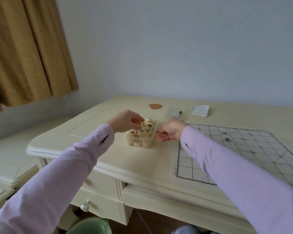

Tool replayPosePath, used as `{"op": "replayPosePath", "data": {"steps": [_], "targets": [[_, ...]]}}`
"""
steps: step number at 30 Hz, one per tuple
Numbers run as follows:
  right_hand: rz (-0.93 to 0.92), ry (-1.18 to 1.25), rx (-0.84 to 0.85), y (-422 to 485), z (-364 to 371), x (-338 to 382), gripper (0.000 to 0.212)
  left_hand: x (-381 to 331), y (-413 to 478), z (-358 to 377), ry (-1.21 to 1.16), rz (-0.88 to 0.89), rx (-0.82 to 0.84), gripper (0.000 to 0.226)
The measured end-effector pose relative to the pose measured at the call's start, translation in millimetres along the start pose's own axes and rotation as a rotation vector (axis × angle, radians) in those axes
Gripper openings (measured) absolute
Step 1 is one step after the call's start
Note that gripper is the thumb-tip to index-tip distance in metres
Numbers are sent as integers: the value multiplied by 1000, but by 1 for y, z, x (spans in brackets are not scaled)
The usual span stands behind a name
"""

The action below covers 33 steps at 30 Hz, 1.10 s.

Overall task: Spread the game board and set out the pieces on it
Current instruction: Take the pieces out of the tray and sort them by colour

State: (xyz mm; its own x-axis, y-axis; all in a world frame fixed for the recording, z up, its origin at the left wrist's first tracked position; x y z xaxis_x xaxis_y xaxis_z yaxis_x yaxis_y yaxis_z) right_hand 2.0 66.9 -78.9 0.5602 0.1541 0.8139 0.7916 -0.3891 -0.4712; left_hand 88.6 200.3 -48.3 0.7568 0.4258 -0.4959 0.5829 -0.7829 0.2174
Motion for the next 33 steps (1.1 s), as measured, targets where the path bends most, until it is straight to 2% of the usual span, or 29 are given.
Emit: {"op": "replayPosePath", "data": {"steps": [1, 3, 4, 6, 8, 11, 14, 17, 18, 20, 21, 24, 29, 33], "targets": [[-43, 8, -44, 0, -3, 2, 13, -4, 0, 9, -1, 2, 96, 32], [-144, -40, -132, 2, -7, 6, 28, -7, 0, 20, 10, -15, 218, 34], [-195, -100, -154, 3, -6, 9, 32, -6, 1, 20, 6, -24, 235, 35], [-266, -237, -152, 2, -1, 12, 29, -5, 0, 16, 24, -33, 238, 30], [-274, -328, -135, 3, 3, 13, 21, -3, -3, 9, 91, -38, 249, 21], [-254, -365, -120, 2, 4, 14, 23, -2, -6, 3, 127, -41, 279, 14], [-211, -296, -52, 2, 6, 13, 27, -2, -2, 0, 73, -21, 164, 19], [-167, -246, -2, 0, 11, 11, 11, 2, 5, -10, 231, -74, -61, 24], [-159, -236, 1, 0, 12, 9, 9, 3, 4, -11, 293, -136, -85, 27], [-140, -206, -8, 0, 13, 7, 8, 8, 1, -6, 328, -256, -48, 11], [-128, -189, -25, 0, 12, 6, 11, 9, -1, -3, 327, -297, -24, 12], [-113, -176, -121, 1, 1, 2, 19, 12, -1, 0, 234, -347, -67, 24], [-84, -123, -212, -6, -40, -5, 3, -13, 1, 3, -12, -298, -213, 22], [-104, -175, -369, -22, -91, -16, 24, -46, 8, 28, -276, -204, -262, 16]]}}
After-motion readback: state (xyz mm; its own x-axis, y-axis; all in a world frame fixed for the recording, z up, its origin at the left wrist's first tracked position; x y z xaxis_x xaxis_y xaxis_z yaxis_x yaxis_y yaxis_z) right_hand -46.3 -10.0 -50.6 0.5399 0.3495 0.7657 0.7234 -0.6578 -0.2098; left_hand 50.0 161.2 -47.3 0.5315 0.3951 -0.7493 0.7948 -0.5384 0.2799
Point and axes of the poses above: each hand's wrist, its own y-axis towards the middle knuckle, its own z-axis out of the palm, x = y × z, the point moved 7 cm from there along y, towards the middle knuckle, and after that the axes turned 13 degrees about z, right-handed, at the moved point
